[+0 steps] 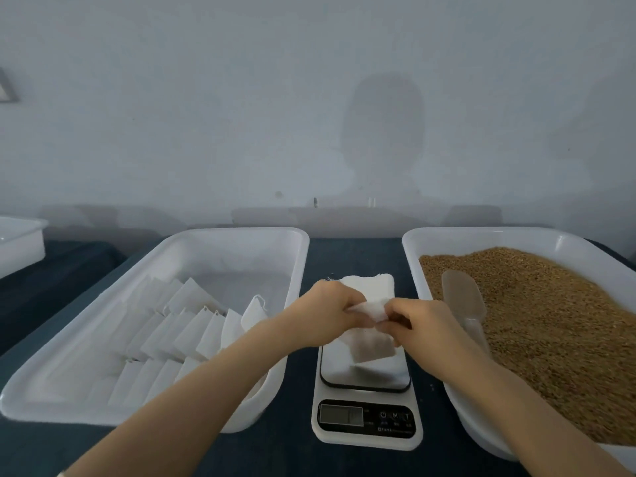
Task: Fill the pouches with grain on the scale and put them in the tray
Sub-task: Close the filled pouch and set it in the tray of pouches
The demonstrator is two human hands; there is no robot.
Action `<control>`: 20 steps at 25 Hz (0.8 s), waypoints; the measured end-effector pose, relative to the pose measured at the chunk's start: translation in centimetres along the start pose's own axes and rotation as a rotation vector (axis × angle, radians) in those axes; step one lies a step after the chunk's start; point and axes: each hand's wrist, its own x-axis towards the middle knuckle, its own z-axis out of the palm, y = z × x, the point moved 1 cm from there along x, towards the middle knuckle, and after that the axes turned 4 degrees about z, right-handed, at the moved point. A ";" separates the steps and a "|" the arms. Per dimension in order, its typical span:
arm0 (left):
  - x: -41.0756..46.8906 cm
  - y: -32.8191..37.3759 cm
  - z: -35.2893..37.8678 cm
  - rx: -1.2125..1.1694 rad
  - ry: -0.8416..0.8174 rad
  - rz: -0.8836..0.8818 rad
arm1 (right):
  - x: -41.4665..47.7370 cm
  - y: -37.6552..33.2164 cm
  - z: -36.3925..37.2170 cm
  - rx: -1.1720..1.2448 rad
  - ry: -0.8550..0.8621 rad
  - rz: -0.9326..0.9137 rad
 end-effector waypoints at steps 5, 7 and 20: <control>-0.1 -2.5 -5.0 -0.027 0.215 -0.165 | 0.1 0.9 -0.6 0.033 0.159 0.097; -0.8 -5.1 -8.0 0.034 0.370 -0.247 | 0.1 1.0 -0.4 0.021 0.173 0.109; -5.4 -20.9 -7.0 -0.029 0.346 -0.849 | 0.2 1.2 0.0 -0.033 0.180 0.096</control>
